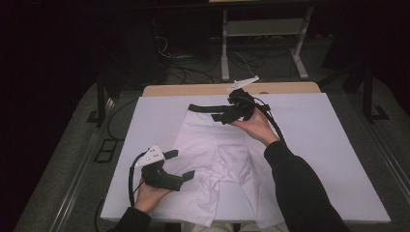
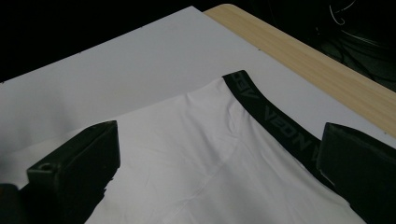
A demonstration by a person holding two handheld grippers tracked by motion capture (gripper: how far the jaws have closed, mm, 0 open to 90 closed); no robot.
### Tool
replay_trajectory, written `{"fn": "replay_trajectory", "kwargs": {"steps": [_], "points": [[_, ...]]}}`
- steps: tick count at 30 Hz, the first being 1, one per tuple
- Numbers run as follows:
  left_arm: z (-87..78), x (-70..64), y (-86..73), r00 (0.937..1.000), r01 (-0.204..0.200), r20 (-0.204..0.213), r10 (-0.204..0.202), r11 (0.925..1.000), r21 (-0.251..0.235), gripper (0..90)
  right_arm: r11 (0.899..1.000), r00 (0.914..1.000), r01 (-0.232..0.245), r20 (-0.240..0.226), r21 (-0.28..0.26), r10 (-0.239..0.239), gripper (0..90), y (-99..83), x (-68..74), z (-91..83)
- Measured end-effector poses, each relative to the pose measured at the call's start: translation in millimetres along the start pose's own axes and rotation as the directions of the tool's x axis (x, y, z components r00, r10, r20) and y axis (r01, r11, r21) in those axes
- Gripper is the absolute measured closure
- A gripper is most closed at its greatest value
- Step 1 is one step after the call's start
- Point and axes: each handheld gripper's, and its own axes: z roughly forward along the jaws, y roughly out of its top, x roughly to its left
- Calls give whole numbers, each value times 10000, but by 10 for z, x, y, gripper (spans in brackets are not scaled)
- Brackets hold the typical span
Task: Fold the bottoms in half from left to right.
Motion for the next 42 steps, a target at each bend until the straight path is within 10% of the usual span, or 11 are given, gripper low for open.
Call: {"fn": "replay_trajectory", "kwargs": {"steps": [42], "points": [[-15,20,0,9998,183,23,-183,9997,-154,0,10000,9998,-30,190,27,30,0,383,-73,699]]}}
